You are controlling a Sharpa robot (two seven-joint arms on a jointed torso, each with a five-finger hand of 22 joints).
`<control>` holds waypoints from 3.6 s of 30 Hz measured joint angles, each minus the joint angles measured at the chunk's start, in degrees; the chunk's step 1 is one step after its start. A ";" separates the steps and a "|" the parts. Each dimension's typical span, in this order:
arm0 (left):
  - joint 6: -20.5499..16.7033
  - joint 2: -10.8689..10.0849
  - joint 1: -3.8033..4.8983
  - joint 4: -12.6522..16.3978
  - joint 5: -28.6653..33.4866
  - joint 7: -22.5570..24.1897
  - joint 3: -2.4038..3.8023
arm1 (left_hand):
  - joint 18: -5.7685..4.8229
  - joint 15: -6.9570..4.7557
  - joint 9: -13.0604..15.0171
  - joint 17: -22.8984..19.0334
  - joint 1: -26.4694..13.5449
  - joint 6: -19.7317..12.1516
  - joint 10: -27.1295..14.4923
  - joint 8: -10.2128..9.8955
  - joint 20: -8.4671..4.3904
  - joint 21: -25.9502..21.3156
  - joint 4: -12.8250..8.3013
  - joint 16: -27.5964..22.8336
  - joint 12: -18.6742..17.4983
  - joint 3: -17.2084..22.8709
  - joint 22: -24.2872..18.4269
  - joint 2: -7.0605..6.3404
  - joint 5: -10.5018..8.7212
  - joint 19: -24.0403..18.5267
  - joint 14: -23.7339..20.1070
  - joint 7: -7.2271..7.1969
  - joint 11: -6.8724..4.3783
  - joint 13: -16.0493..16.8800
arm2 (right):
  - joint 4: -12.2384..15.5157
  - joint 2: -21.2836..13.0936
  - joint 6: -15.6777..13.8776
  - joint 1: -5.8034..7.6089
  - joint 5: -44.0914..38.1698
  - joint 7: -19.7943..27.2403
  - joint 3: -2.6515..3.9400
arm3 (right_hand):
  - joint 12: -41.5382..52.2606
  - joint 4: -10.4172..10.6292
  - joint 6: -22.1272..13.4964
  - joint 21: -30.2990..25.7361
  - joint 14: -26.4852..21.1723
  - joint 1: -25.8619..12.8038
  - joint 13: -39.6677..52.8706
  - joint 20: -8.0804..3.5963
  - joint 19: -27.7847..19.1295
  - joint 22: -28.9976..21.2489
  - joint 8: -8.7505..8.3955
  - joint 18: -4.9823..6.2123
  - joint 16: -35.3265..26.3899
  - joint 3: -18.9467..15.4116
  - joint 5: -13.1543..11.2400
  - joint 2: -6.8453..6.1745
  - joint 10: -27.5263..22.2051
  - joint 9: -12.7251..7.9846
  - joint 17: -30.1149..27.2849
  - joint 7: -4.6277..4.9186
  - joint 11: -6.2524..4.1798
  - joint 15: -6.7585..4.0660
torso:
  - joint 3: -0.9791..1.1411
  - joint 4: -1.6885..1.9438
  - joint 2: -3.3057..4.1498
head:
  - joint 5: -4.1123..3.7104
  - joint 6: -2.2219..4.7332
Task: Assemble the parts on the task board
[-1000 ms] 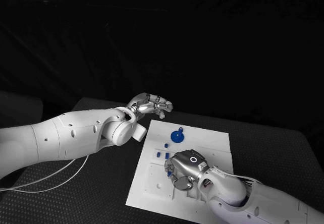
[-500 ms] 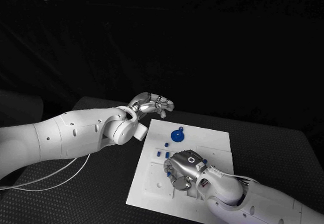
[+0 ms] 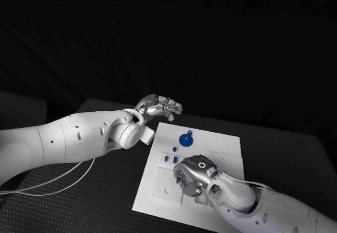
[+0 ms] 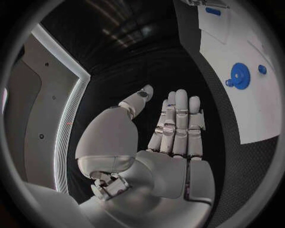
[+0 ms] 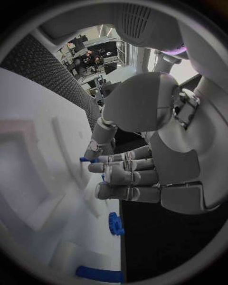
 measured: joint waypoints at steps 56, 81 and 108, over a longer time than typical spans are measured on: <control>0.04 -0.46 0.00 -0.59 0.06 -0.03 0.00 | -0.26 0.00 -0.16 0.19 0.01 -0.35 -0.35 0.17 0.21 -0.19 0.00 -0.45 0.00 0.00 0.00 0.01 0.00 0.18 0.00 0.06 0.12 -0.14 | 6.24 -5.94 -4.53 0.51 2.31 -0.65 0.34 | -5.82 -3.15 -9.38 0.22 -1.59 -4.22 -3.86 0.30 -2.39 0.04 -5.25 -0.63 0.00 -8.86 0.51 -5.40 -9.75 -1.93 -0.88 4.06 1.34 4.10 | 0.07 -0.07 -0.02 | -0.58 1.77; 0.02 -0.81 0.00 -2.14 0.17 0.36 0.00 | 0.27 0.00 -0.20 0.23 -0.23 -0.35 -0.36 0.17 0.30 -0.42 0.00 -0.45 0.00 0.00 0.00 -0.23 0.00 0.10 0.00 0.06 0.08 -0.13 | 9.70 -15.82 -1.94 4.34 10.00 0.33 5.60 | -5.37 -3.24 -10.42 0.22 -1.60 -6.01 -5.12 0.52 -2.59 0.02 -5.25 -0.69 0.21 -13.21 0.59 -5.35 -11.89 -2.06 -1.36 3.05 3.72 4.10 | 0.10 -0.08 -0.02 | -0.94 2.97; 0.02 -0.98 0.00 -2.30 0.31 0.58 -0.01 | -0.13 0.00 -0.25 0.31 -0.23 -0.34 -0.42 0.16 0.30 -0.42 0.00 -0.67 0.00 0.00 0.00 -0.22 0.00 0.10 0.00 0.07 0.00 -0.12 | 3.75 -13.87 4.62 4.29 9.59 0.20 3.98 | -3.99 -0.96 -9.48 -0.24 -1.70 -2.92 -6.29 0.63 -2.90 0.01 -3.95 -0.71 0.67 -11.71 0.11 -5.02 -10.02 -2.05 -2.20 3.18 4.00 3.76 | 0.02 0.05 0.01 | -1.38 1.96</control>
